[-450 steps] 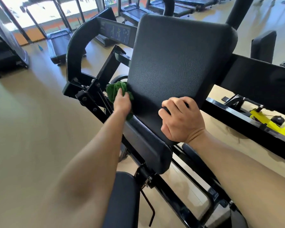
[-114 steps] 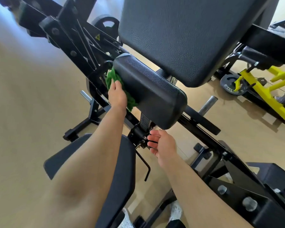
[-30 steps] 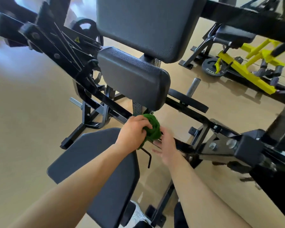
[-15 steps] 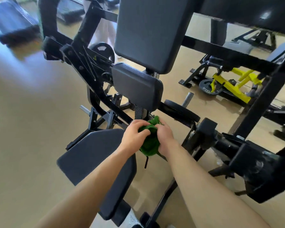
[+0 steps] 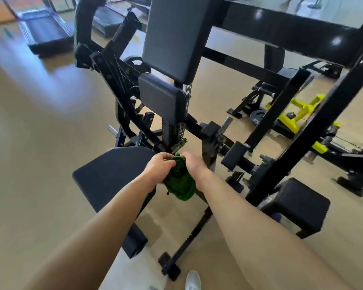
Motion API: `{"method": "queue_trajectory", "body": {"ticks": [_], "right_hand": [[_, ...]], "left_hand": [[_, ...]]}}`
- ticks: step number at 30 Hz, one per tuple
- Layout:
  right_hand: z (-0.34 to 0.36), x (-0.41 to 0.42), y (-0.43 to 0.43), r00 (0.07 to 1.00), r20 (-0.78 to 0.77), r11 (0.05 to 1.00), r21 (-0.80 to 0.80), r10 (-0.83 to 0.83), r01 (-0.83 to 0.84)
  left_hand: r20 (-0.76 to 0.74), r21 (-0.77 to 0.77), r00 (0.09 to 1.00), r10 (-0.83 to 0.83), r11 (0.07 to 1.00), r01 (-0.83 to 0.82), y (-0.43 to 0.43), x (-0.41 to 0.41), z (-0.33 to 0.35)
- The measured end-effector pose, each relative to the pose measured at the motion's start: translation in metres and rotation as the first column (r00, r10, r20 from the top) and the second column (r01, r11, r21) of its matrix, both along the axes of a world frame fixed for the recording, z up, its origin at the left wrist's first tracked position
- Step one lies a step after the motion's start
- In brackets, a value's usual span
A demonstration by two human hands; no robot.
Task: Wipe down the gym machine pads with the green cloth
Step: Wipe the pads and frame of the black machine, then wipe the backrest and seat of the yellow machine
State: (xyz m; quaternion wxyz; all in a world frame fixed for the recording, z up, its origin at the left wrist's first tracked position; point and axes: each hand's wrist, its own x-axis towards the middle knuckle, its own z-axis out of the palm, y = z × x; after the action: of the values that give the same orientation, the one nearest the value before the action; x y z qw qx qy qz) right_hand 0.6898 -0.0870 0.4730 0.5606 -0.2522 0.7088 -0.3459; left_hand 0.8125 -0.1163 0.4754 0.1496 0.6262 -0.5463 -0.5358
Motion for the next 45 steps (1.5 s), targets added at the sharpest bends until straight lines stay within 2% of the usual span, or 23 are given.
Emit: {"method": "queue_trajectory", "body": {"ticks": [7,13,21,28,32,38,45], "right_hand": [[0.027,-0.018,0.061,0.985,-0.115,0.989,-0.053,0.129,-0.136],[0.018,-0.036,0.115,0.968,-0.209,0.986,-0.068,0.138,-0.155],[0.029,-0.102,0.198,0.939,-0.314,0.988,-0.018,0.14,-0.153],[0.034,-0.21,0.235,0.917,-0.371,0.987,-0.015,0.143,-0.16],[0.042,-0.305,0.256,0.918,-0.38,0.992,-0.005,0.116,-0.128],[0.069,-0.449,0.274,0.927,-0.375,0.991,-0.122,0.006,-0.056],[0.089,-0.564,0.259,0.91,-0.412,0.976,-0.177,0.041,-0.124]], "left_hand": [[-0.073,0.029,0.996,0.046,0.999,-0.044,0.05,-0.018,0.01],[-0.266,0.189,0.946,0.183,0.973,-0.134,0.111,-0.036,0.007],[-0.324,0.239,0.943,0.079,0.971,0.001,0.188,-0.104,0.014],[-0.309,0.194,0.951,-0.014,0.978,0.077,0.23,-0.212,0.027],[-0.311,0.175,0.95,-0.035,0.98,0.094,0.245,-0.31,0.038],[-0.366,0.126,0.93,-0.015,0.99,0.065,0.26,-0.452,0.063],[-0.392,0.059,0.919,-0.04,0.996,0.069,0.233,-0.562,0.073]]}}
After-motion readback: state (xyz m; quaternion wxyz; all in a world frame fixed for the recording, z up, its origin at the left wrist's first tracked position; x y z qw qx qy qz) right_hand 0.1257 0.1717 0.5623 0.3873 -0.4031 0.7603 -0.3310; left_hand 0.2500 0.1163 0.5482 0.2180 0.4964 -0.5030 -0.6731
